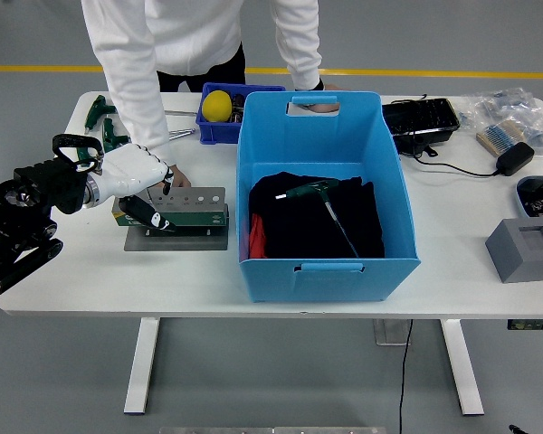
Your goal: Lift tool from toolbox,place it in box,lift tool from toolbox,place it in box
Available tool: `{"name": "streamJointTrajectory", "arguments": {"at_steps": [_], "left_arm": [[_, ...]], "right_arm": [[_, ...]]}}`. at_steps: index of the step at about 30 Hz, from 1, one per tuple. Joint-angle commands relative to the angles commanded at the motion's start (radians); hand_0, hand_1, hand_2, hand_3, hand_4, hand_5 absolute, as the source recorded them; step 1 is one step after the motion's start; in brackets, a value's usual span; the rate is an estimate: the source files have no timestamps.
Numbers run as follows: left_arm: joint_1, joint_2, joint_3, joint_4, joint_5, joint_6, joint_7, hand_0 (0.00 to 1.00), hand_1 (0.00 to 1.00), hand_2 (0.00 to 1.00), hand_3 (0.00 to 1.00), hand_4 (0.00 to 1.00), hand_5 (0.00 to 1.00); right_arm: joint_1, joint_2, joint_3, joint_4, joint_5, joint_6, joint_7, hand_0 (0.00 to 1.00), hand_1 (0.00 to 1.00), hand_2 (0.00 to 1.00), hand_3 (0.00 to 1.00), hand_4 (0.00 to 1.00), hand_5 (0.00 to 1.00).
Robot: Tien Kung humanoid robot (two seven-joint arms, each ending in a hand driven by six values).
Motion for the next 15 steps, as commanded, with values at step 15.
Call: {"name": "streamJointTrajectory", "arguments": {"at_steps": [15], "left_arm": [[-0.063, 0.004, 0.08, 0.047, 0.011, -0.018, 0.0, 0.79, 0.657, 0.587, 0.463, 0.998, 0.782]], "right_arm": [[0.003, -0.002, -0.002, 0.0, 0.003, 0.001, 0.0, 0.618, 0.598, 0.676, 0.571, 0.828, 0.688]]}}
